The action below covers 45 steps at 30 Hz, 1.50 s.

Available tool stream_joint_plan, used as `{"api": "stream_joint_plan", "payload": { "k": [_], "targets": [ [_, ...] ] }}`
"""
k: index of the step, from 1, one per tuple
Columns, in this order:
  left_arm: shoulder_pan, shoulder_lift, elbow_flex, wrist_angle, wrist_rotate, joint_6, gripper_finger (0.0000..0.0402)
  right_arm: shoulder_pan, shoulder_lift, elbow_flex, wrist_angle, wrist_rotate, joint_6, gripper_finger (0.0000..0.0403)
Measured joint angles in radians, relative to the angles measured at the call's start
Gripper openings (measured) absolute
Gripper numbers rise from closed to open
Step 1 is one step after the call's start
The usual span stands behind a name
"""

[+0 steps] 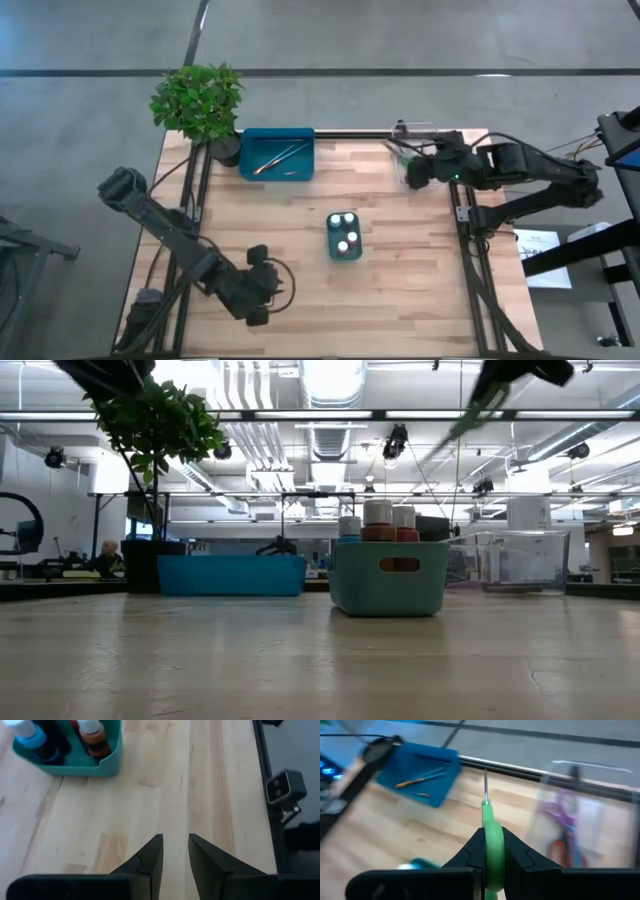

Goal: Pick & Place Paint Supplies
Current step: Put the green scissors into the transparent bin

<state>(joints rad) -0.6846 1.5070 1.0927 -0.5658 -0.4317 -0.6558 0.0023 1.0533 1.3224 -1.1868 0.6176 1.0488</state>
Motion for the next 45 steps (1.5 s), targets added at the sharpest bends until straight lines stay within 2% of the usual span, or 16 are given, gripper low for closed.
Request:
{"api": "stream_joint_plan", "payload": {
  "k": [6,13,17,22,29,37,45],
  "targets": [
    [-0.015,0.0,-0.047,0.057,-0.066,-0.083,0.0098,-0.022,-0.085,-0.193,-0.003,0.028,-0.095,0.0021],
    [-0.013,0.0,-0.051,0.076,-0.102,-0.086,0.0098,-0.158,-0.138,-0.282,-0.008,0.036,-0.326,0.0021],
    [-0.01,0.0,-0.051,0.077,-0.104,-0.088,0.0098,-0.261,-0.131,-0.327,0.028,0.036,-0.502,0.0021],
    [-0.005,0.0,-0.051,0.076,-0.12,-0.123,0.0098,-0.359,-0.11,-0.385,0.178,0.01,-0.744,0.0021],
    [-0.003,0.0,-0.044,0.078,-0.122,-0.18,0.0098,-0.505,-0.058,-0.422,0.205,-0.029,-0.882,0.0021],
    [-0.001,-0.001,-0.044,0.102,-0.122,-0.192,0.0098,-0.544,-0.059,-0.507,0.276,-0.039,-1.016,0.0021],
    [0.0,-0.001,-0.044,0.16,-0.123,-0.235,0.0098,-0.545,-0.116,-0.592,0.393,-0.04,-1.099,0.0021]
  ]
}}
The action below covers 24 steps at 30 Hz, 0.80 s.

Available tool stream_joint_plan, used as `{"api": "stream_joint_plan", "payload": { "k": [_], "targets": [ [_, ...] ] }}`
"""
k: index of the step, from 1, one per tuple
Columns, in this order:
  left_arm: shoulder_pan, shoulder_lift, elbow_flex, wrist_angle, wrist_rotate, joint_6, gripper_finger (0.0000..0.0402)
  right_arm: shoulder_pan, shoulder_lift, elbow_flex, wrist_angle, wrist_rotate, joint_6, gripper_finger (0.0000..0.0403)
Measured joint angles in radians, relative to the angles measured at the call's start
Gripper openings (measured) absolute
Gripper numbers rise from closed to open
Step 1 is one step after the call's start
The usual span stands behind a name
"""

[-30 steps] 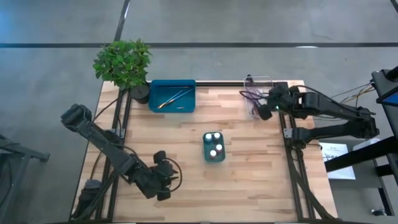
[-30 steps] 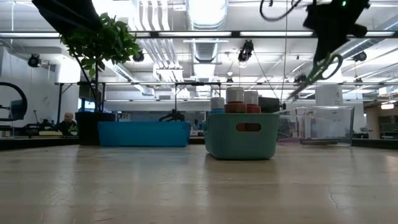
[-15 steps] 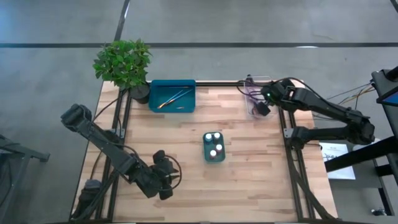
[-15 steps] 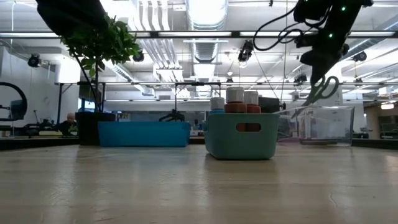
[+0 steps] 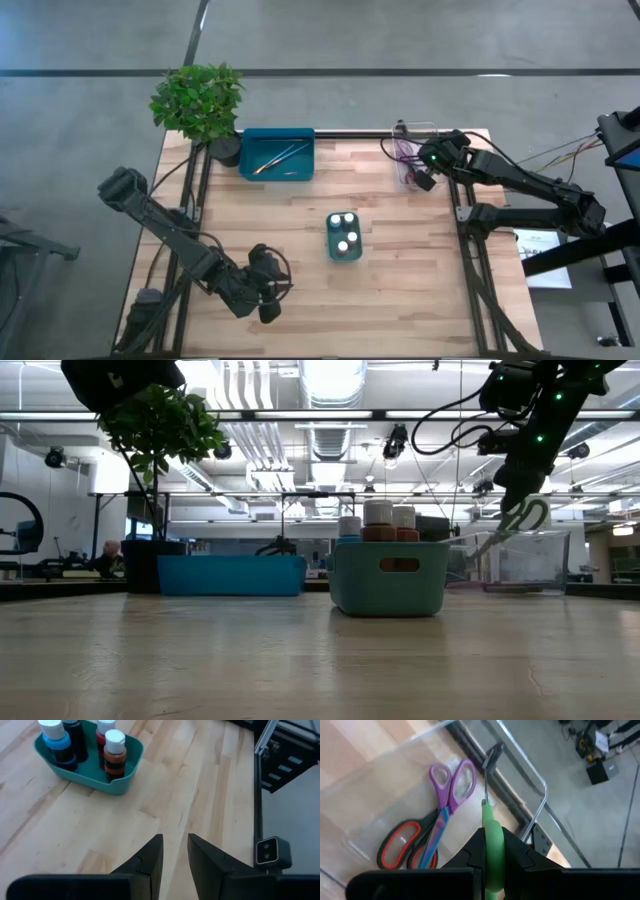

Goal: Pick & Place Paint Supplies
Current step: Put the green scissors into the transparent bin

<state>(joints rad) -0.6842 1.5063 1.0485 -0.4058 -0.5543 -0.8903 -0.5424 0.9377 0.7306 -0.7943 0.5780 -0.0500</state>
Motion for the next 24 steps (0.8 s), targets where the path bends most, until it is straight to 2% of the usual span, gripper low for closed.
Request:
{"api": "stream_joint_plan", "payload": {
  "k": [8,14,19,24],
  "targets": [
    [0.012,0.0,0.001,0.025,0.0,-0.048,0.0098,0.0,-0.029,-0.017,0.041,0.001,-0.031,0.0023],
    [0.018,0.0,0.001,0.031,0.0,-0.061,0.0098,0.0,-0.039,-0.017,0.061,0.027,-0.056,0.0054],
    [0.021,0.0,0.001,0.032,0.0,-0.062,0.0098,0.0,-0.055,-0.017,0.069,0.026,-0.058,0.006],
    [0.025,0.0,0.001,0.033,0.001,-0.062,0.0098,0.0,-0.088,-0.017,0.076,-0.016,-0.046,0.0062]
  ]
}}
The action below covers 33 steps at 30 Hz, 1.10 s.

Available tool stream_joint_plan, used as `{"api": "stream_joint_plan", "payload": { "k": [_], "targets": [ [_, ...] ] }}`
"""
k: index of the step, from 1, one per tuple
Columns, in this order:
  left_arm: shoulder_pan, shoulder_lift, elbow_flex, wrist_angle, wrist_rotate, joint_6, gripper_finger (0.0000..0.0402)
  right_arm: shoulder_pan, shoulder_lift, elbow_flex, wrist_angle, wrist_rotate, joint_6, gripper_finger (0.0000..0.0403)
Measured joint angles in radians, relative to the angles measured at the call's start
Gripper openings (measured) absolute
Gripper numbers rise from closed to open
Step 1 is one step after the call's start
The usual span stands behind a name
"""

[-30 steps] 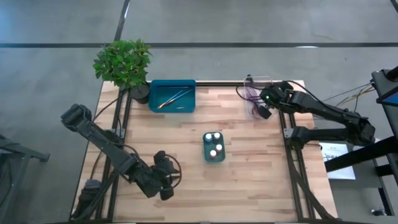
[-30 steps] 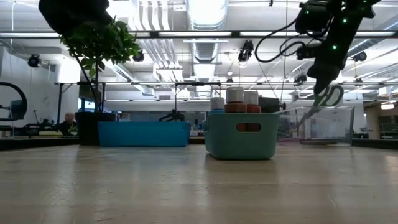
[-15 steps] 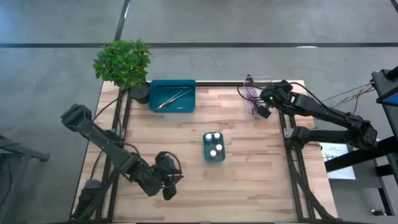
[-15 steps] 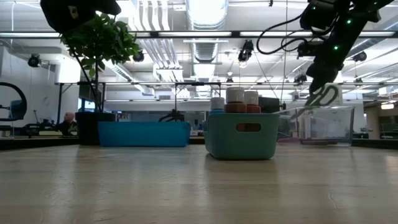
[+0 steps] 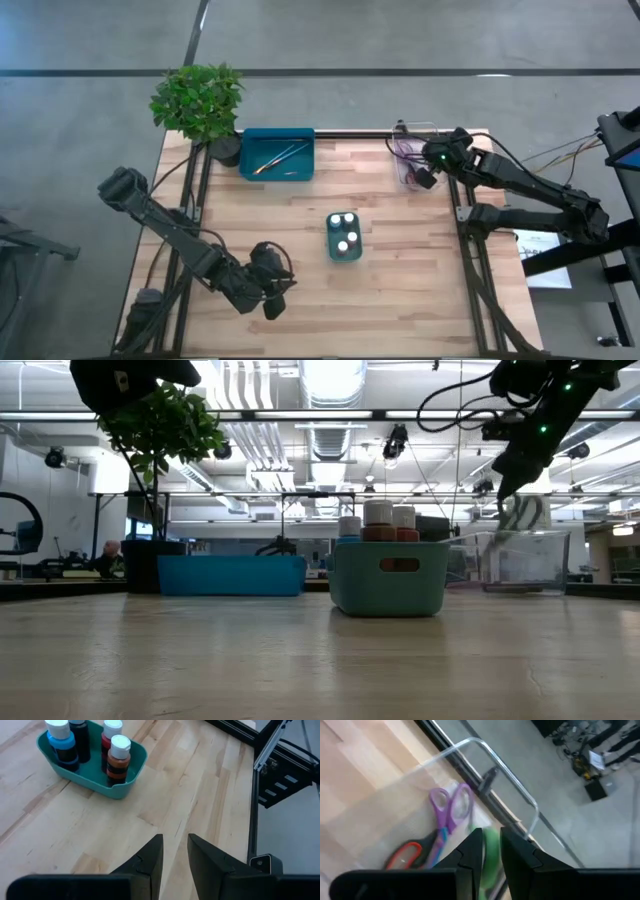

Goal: Pick & Place Paint Supplies
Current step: Put the green scissors into the transparent bin, then return to Home Position

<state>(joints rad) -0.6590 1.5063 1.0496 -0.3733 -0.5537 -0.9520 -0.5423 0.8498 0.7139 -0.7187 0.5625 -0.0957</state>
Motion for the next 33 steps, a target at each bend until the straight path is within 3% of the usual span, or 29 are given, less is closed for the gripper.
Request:
{"api": "stream_joint_plan", "payload": {
  "k": [5,15,18,23,27,33],
  "targets": [
    [0.002,0.0,0.0,0.003,0.0,0.0,0.0098,0.0,-0.033,0.0,0.0,-0.063,0.041,0.0075],
    [0.002,0.0,-0.001,0.01,0.0,0.0,0.0098,-0.001,-0.104,0.0,0.009,-0.072,0.093,0.0177],
    [0.002,0.0,-0.001,0.016,0.0,0.005,0.0098,-0.002,-0.16,0.0,0.047,-0.145,0.118,0.0193],
    [0.002,0.0,-0.001,0.018,0.0,0.012,0.0098,-0.002,-0.27,0.0,0.098,-0.354,0.194,0.0198],
    [0.002,0.0,-0.001,0.024,-0.015,0.04,0.0098,-0.002,-0.338,0.0,0.108,-0.635,0.273,0.0199],
    [0.006,0.0,-0.001,0.05,-0.114,0.108,0.0098,-0.001,-0.4,-0.002,0.152,-1.017,0.417,0.0199]
  ]
}}
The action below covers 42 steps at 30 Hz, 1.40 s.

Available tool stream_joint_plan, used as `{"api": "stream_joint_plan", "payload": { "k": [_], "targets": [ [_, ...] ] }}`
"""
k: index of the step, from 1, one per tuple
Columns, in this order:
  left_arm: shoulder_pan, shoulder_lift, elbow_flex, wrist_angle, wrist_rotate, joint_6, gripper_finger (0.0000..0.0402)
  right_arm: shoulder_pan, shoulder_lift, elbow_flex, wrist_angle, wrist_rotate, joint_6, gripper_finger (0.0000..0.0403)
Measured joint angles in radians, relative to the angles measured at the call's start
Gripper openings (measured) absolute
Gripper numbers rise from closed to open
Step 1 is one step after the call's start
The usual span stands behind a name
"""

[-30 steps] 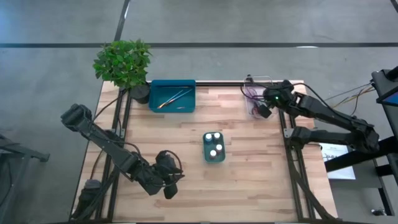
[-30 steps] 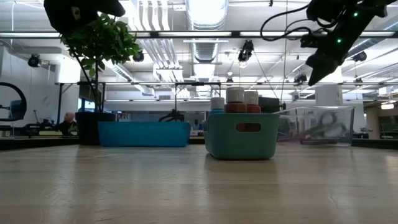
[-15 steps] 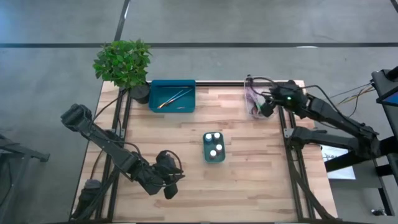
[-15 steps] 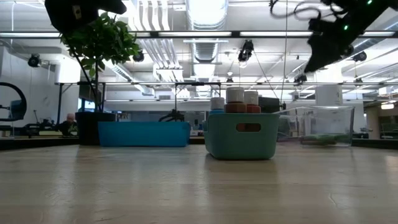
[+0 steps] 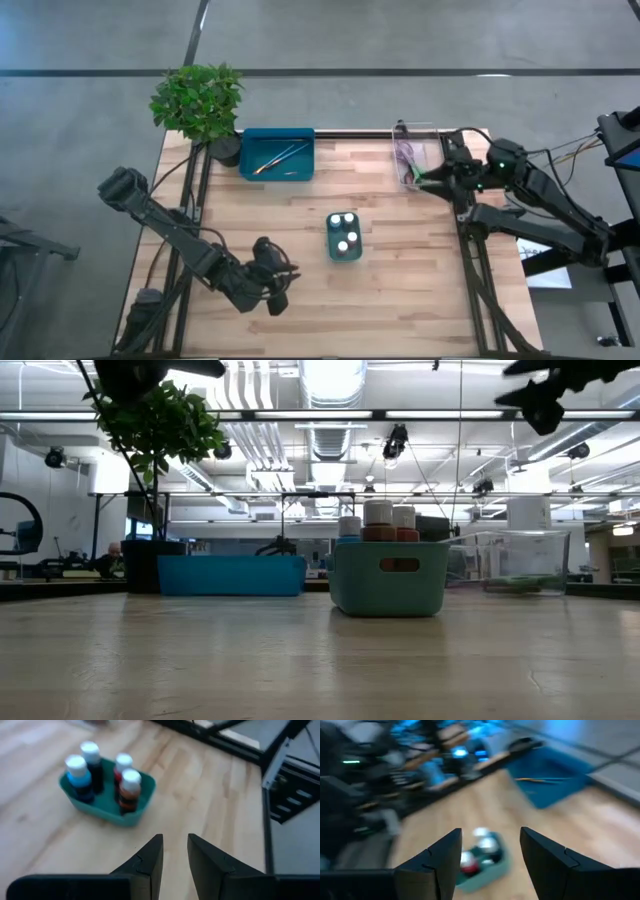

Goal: Pick & Place Paint Supplies
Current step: Return to Home Position

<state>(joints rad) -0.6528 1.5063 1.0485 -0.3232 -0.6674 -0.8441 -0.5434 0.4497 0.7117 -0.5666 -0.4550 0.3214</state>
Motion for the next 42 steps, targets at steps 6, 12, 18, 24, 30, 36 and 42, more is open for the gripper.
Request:
{"api": "stream_joint_plan", "payload": {
  "k": [6,12,18,24,30,36,42],
  "targets": [
    [0.017,-0.002,0.0,0.055,-0.074,0.075,0.0098,0.002,-0.049,-0.002,0.025,-0.114,0.092,0.0199],
    [0.049,-0.037,-0.01,0.198,-0.034,0.228,0.0098,0.002,-0.11,-0.003,0.027,-0.084,0.151,0.0199],
    [0.092,-0.092,-0.062,0.219,0.119,0.253,0.0098,0.002,-0.155,-0.003,0.014,-0.04,0.237,0.0199],
    [0.091,-0.127,-0.135,0.23,0.131,0.237,0.0098,0.003,-0.155,-0.008,-0.114,-0.053,0.291,0.0199],
    [0.091,-0.147,-0.182,0.237,0.145,0.216,0.0098,0.028,-0.162,-0.026,-0.142,-0.088,0.371,0.0199],
    [0.087,-0.176,-0.238,0.286,0.149,0.243,0.0098,0.049,-0.162,-0.028,-0.12,-0.078,0.386,0.0199],
    [0.102,-0.25,-0.402,0.533,0.171,0.27,0.0098,0.048,-0.162,-0.028,-0.069,-0.056,0.428,0.0199]
  ]
}}
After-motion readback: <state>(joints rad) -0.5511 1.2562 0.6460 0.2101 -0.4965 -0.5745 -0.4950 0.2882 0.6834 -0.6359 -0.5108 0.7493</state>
